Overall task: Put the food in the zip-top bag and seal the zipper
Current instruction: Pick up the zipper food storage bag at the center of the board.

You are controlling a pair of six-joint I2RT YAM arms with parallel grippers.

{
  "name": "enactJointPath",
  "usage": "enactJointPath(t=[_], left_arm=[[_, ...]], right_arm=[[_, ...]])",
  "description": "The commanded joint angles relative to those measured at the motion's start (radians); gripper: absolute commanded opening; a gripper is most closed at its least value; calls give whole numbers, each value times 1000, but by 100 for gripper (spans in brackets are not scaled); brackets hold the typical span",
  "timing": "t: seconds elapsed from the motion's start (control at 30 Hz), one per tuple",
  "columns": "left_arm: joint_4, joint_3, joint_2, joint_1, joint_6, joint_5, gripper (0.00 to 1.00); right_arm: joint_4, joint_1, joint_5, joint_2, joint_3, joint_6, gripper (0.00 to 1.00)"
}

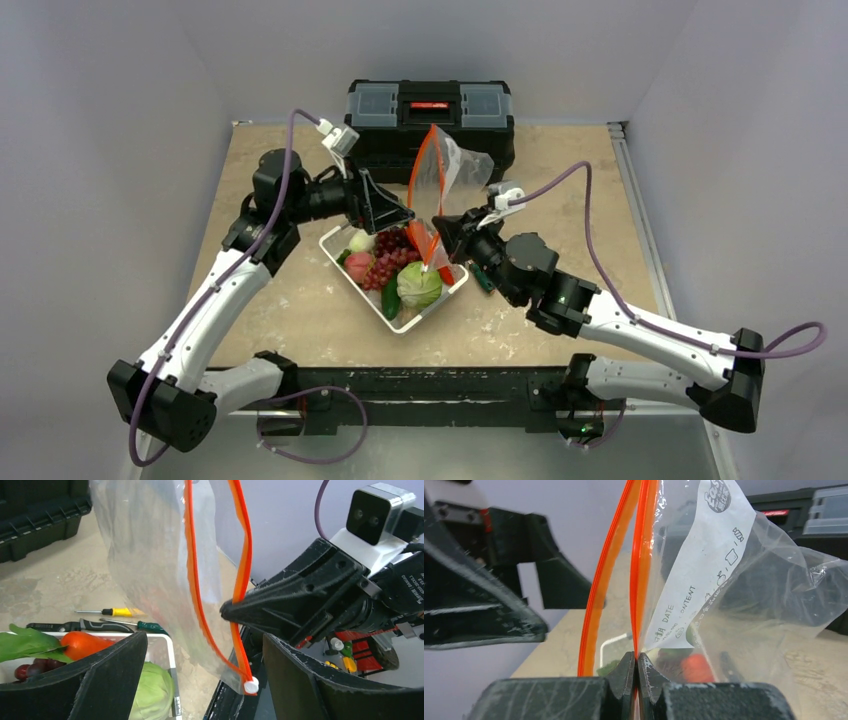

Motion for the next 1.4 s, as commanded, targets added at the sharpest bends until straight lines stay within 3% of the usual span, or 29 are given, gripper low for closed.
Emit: enactJointPath(t=[0.0,0.13,0.2,0.3,0.47,0.53,0.57,0.63,0.7,0.77,0.83,0.93,1.07,1.37], left_arm=[[-12,32,40,-43,31,4,86],[-106,51,36,-99,116,-108,83],[-192,78,42,-123,168,-218,70],[-257,95,48,-128,183,-343,43],[-294,113,57,-128,195,-390,8],[-296,115,60,-128,197,-389,0],[-299,116,62,-127,198,-391,0],[-303,117,63,-128,197,-401,0],[-302,116,61,-128,192,-409,0],[-300,112,60,-127,171,-427,0],[-301,113,68,-128,152,-444,0],[-305,116,86,-127,125,-465,0],[-307,117,106,-126,96,-461,0],[-317,123,116,-126,90,-475,0]], right_arm=[[-71,2,-169,24,42,-34,0],[-102,2,-157,65,66,-43,0],[-100,2,-177,72,74,-49,0],[-125,4,-162,76,89,-56,0],[-224,18,-123,86,137,-68,0],[-257,37,-95,90,158,-69,0],[-266,52,-77,92,168,-75,4],[-296,82,-18,104,199,-76,21],[-377,103,120,139,254,-35,48],[-518,105,252,216,353,54,64],[-767,112,381,349,503,166,73],[-1033,157,534,518,713,292,75],[-1199,216,641,657,872,398,72],[-1136,240,668,675,835,377,56]])
